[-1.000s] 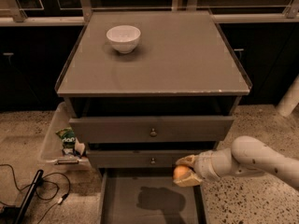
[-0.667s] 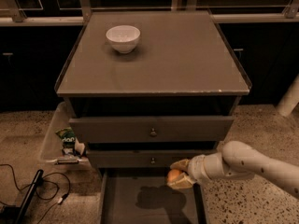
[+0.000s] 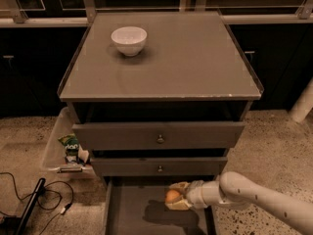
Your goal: Place orange into bottom drawer
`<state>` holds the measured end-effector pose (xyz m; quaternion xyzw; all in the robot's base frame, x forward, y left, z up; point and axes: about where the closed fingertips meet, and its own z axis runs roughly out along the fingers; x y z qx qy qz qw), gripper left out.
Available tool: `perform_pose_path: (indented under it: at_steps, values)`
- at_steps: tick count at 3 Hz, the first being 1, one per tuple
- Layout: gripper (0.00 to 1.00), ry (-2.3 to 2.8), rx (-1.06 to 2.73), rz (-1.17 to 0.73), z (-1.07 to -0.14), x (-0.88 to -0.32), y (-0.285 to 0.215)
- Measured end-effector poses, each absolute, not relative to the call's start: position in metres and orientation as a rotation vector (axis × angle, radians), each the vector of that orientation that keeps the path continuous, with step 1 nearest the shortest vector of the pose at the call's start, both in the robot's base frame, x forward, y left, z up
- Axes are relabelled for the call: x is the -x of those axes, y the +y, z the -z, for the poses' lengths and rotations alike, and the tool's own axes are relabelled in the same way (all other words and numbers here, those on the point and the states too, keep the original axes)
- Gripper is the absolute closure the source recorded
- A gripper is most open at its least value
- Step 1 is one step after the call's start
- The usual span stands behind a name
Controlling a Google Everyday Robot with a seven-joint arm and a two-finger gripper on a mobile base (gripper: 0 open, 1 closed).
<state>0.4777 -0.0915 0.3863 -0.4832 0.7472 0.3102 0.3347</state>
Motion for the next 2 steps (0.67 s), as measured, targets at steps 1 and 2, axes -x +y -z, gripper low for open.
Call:
perform_pose_path:
  at_steps: [1, 2]
  values:
    - [1.0, 1.916, 1.242, -0.769, -0.352, -0.48, -0.083]
    - [1.0, 1.939, 1.231, -0.7, -0.312, -0.49, -0.087]
